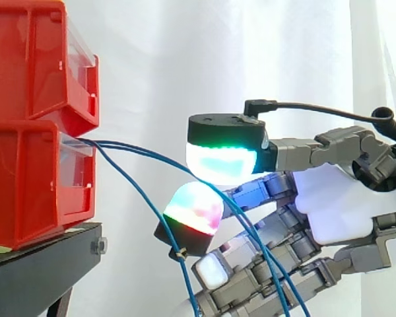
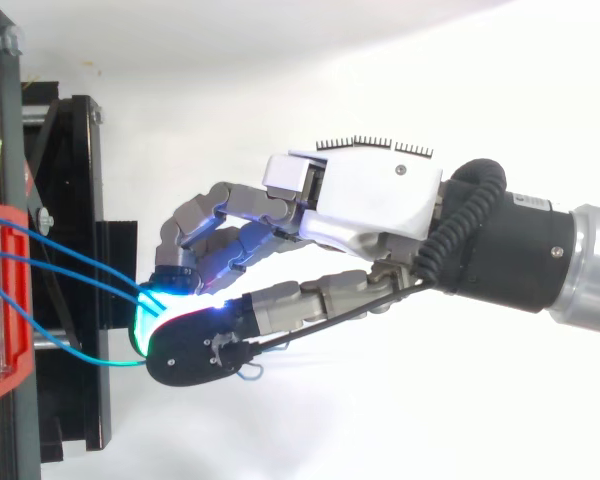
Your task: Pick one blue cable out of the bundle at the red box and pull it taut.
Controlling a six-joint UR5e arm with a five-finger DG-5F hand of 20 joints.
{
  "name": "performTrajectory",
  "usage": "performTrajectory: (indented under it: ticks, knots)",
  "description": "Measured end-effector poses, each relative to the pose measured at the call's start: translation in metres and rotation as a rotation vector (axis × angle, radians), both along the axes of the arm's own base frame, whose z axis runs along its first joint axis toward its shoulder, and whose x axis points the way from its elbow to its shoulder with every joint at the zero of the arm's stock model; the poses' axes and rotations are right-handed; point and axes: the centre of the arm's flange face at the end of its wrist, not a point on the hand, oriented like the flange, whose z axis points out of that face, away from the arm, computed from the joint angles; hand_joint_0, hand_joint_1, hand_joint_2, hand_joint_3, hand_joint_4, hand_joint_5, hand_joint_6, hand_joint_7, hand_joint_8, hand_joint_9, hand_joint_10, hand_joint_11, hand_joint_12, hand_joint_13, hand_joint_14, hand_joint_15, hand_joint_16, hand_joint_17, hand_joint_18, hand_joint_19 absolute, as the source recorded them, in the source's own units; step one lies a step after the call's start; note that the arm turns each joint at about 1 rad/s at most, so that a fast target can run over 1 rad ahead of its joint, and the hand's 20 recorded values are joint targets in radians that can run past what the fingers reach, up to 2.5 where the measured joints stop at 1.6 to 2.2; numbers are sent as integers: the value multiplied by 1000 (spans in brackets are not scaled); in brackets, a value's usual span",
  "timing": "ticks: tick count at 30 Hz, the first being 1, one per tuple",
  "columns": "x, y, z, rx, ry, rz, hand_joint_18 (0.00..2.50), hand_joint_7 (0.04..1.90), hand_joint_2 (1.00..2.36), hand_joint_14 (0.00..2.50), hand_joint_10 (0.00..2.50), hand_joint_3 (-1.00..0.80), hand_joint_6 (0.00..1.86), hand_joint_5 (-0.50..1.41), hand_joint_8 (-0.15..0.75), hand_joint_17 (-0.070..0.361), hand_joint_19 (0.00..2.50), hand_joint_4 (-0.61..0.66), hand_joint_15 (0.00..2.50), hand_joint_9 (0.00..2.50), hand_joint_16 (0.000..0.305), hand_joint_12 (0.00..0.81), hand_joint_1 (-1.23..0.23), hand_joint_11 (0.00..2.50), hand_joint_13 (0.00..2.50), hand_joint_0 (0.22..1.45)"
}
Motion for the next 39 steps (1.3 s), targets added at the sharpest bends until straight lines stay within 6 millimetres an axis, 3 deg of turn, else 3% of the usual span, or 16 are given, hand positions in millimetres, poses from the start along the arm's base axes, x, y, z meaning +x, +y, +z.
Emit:
performTrajectory:
  ticks: [16,29,34,39]
  knots:
    - [0,0,1,0,2,0,502,895,1016,7,10,-294,916,-205,301,119,102,-38,198,1021,53,393,-915,1161,479,724]
    - [0,0,1,-1,2,-2,504,931,1011,6,8,-361,909,-206,297,118,79,-24,200,998,53,391,-933,1149,484,747]
    - [0,0,1,-1,1,-3,515,949,1001,7,9,-483,904,-213,233,111,76,-226,198,962,49,371,-971,1134,478,804]
    - [0,0,1,-1,1,-3,535,936,1000,6,9,-500,906,-222,237,111,85,-208,205,932,49,365,-978,1125,473,718]
